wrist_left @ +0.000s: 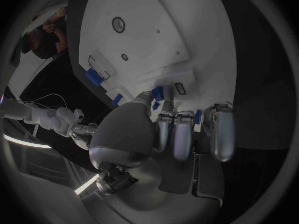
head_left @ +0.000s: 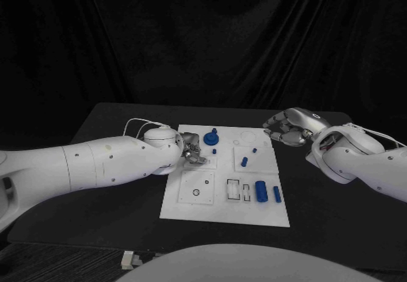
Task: Assemble the parts on the task board
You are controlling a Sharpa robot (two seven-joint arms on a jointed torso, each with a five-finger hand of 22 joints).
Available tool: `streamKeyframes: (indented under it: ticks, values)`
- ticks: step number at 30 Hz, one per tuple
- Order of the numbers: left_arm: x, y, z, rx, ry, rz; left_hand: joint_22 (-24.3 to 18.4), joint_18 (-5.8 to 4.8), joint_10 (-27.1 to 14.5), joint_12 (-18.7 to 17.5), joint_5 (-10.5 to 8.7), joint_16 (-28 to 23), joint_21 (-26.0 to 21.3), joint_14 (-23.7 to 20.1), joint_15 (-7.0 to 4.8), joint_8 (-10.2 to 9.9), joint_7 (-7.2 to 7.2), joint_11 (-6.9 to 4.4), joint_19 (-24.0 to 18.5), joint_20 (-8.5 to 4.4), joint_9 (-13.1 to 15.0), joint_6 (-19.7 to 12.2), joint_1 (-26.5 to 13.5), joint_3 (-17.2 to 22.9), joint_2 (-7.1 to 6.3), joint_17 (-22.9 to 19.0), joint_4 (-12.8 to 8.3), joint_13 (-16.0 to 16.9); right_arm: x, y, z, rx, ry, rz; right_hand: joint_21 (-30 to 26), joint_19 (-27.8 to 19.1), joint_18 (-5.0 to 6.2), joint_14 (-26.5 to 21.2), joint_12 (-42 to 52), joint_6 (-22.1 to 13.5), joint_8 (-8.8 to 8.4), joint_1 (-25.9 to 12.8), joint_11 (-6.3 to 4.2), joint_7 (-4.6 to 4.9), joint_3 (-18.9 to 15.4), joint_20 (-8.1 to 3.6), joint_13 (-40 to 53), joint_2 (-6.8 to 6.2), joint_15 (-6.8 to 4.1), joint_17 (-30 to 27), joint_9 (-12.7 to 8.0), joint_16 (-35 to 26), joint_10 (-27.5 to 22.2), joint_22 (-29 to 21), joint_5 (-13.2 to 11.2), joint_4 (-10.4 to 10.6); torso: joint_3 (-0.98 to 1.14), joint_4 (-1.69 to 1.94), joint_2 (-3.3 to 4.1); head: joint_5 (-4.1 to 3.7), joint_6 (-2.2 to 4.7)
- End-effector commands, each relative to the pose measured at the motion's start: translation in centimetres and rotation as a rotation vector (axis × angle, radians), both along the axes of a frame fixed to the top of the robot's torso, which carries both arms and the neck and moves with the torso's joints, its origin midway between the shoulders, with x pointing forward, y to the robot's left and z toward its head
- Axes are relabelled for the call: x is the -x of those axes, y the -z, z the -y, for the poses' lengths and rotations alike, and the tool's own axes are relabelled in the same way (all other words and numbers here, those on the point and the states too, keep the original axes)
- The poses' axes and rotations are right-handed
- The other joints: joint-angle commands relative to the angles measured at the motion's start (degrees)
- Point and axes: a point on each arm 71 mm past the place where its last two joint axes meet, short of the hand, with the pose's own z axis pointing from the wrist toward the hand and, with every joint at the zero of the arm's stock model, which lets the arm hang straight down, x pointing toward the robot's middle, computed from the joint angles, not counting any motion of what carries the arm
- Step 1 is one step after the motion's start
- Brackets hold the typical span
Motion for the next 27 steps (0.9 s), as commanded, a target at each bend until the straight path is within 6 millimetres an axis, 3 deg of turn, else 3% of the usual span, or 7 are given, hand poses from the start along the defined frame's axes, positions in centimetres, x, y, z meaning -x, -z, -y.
streamKeyframes:
  ticks: [1, 14, 27]
  values:
    - [0.1, 0.2, -0.1, 0.002, 0.006, -0.009, 11.6, 0.9, 6.1, 0.2, 0.12, 0.2, -0.2, 5.8, -0.37, -0.3, -0.03, -0.48, 0.1, -0.24, -0.5, 0.2, 0.1, 3.0, -1.6, 15.1, -0.1, 15.1, 0.0, 0.2, 0.1, 0.006, 0.013, -0.011, -0.2, 0.0, 0.99, 1.8, 0.0, 0.4, 0.15, 0.5, 0.42, -0.01, 0.4, 0.32, 12.3, -0.11, 0.44, 0.0, -0.1, -0.2, 4.6, 7.6, 0.2, 0.1, 0.01, 0.0, 0.04, 0.02, 0.01]
    - [0.2, 0.2, -0.3, 0.012, -0.005, 0.003, 11.8, 0.76, 6.1, 0.2, 0.37, 0.2, 0.4, 5.8, -0.46, 0.2, -0.1, -0.58, 0.6, -0.3, -0.8, 0.7, -0.7, 10.0, -4.37, 15.1, -1.0, 15.1, -0.1, 0.3, 0.2, 0.009, 0.015, -0.013, -0.5, -0.1, 1.05, 1.8, -0.1, 0.5, 0.14, 0.5, 0.46, 0.0, 0.4, 0.33, 12.1, -0.1, 0.47, -0.2, -0.1, -0.3, 4.5, 7.5, 0.2, 0.0, 0.0, -0.04, 0.0, -0.07, 0.01]
    - [0.2, -1.1, -1.3, 0.064, -0.059, -0.029, 11.9, 0.69, 6.1, 0.2, -0.01, 0.2, 0.7, 5.8, -0.55, 0.7, -0.25, -0.7, 0.8, -0.37, -0.7, 1.2, -1.7, 11.8, -5.48, 15.1, -1.1, 15.1, -0.1, 0.4, 0.3, 0.011, 0.018, -0.017, -0.8, -0.2, 1.1, 1.8, -0.2, 0.5, 0.14, 0.6, 0.49, 0.03, 0.5, 0.35, 11.9, -0.1, 0.49, -0.4, -0.1, -0.4, 4.4, 7.4, 0.3, -0.1, -0.01, -0.06, -0.02, -0.4, 0.01]
